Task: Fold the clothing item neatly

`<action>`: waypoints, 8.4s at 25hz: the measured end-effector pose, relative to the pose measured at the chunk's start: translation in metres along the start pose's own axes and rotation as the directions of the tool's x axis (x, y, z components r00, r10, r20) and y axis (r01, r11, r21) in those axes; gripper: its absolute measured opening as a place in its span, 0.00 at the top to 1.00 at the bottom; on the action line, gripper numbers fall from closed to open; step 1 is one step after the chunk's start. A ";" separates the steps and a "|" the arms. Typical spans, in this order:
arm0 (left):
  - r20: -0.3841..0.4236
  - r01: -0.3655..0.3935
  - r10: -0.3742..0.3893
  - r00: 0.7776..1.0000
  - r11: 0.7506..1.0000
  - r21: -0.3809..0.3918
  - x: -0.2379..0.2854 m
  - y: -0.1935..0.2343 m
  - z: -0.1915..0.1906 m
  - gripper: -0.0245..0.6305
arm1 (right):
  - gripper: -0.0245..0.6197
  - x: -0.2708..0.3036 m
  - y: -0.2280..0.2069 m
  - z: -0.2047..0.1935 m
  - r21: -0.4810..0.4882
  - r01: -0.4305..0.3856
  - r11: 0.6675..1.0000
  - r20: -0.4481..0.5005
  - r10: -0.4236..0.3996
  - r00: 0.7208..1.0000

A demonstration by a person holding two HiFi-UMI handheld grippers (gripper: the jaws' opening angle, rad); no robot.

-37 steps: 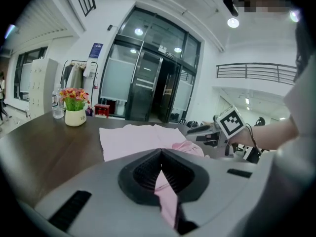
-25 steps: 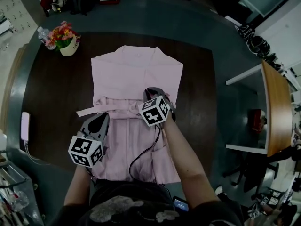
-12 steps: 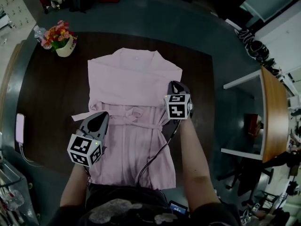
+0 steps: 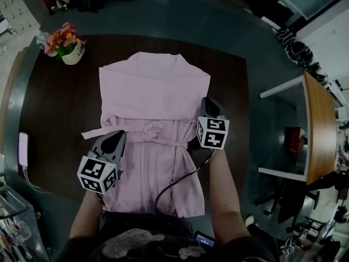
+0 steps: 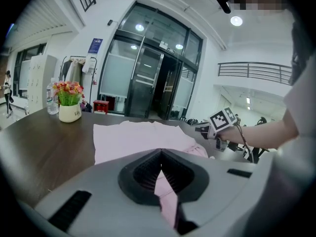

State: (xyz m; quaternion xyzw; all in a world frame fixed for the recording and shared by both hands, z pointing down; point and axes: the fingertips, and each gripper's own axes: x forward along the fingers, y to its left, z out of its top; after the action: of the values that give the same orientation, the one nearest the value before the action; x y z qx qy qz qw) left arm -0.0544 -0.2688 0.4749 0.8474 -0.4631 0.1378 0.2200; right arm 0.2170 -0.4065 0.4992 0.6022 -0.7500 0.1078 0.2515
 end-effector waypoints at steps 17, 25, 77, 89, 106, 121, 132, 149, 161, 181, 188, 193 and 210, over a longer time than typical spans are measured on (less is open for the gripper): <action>0.014 -0.146 0.146 0.989 0.989 0.004 -0.091 -0.022 -0.037 0.95 | 0.95 -0.099 0.028 -0.063 0.038 -0.129 0.991 0.057 0.127 0.990; 0.059 -0.041 0.038 0.998 0.998 0.049 -0.145 -0.060 -0.076 0.95 | 0.95 -0.222 0.046 -0.123 0.178 -0.089 0.980 0.161 0.060 0.985; -0.083 -0.149 0.162 0.983 0.979 0.137 -0.246 -0.011 -0.436 0.94 | 0.96 -0.345 0.144 -0.446 0.109 -0.027 0.994 -0.028 0.031 0.999; 0.014 0.111 -0.111 0.994 0.994 0.005 -0.373 -0.109 -0.311 0.94 | 0.96 -0.483 0.176 -0.328 0.081 -0.179 0.980 0.013 0.179 0.984; 0.379 0.329 -0.331 0.864 0.942 0.072 -0.395 -0.071 -0.028 0.94 | 0.96 -0.489 0.152 -0.068 -0.073 -0.188 0.979 0.346 0.202 0.916; 0.463 0.176 -0.202 0.863 0.979 0.100 -0.188 0.067 0.241 0.94 | 0.96 -0.241 0.005 0.138 -0.033 -0.295 0.955 0.366 0.287 0.885; 0.359 0.104 -0.138 0.923 0.988 0.111 0.011 0.210 0.318 0.94 | 0.96 -0.020 -0.117 0.203 0.147 -0.205 0.968 0.268 0.161 0.950; -0.147 -0.190 0.188 0.971 0.982 -0.004 0.178 0.339 0.124 0.94 | 0.96 0.142 -0.202 -0.009 0.334 0.168 0.928 -0.206 -0.102 0.973; -0.120 -0.263 0.280 0.952 0.955 0.139 0.160 0.338 0.120 0.71 | 0.71 0.126 -0.196 -0.002 0.266 0.210 0.941 -0.172 -0.168 0.971; 0.159 0.079 -0.091 0.983 0.994 0.078 -0.013 0.023 0.114 0.73 | 0.81 -0.108 0.010 0.073 0.341 -0.203 0.918 0.326 0.087 0.941; 0.264 0.079 -0.115 0.958 0.986 0.146 -0.081 -0.055 0.116 0.93 | 0.97 -0.216 0.075 0.090 0.261 -0.284 0.922 0.458 0.141 0.878; 0.311 0.144 -0.176 0.934 0.982 0.126 -0.120 -0.098 0.097 0.95 | 0.97 -0.270 0.102 0.076 0.259 -0.286 0.923 0.485 0.132 0.864; 0.344 0.214 -0.241 0.908 0.970 0.114 -0.391 -0.176 -0.068 0.95 | 0.97 -0.514 0.263 -0.060 0.322 -0.250 0.913 0.492 0.065 0.868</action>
State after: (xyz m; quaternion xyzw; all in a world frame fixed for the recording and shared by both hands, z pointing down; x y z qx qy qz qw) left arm -0.1160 0.1320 0.3191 0.9140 -0.3879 -0.0269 0.1159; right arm 0.0557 0.1241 0.3263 0.5825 -0.8010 0.1201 -0.0678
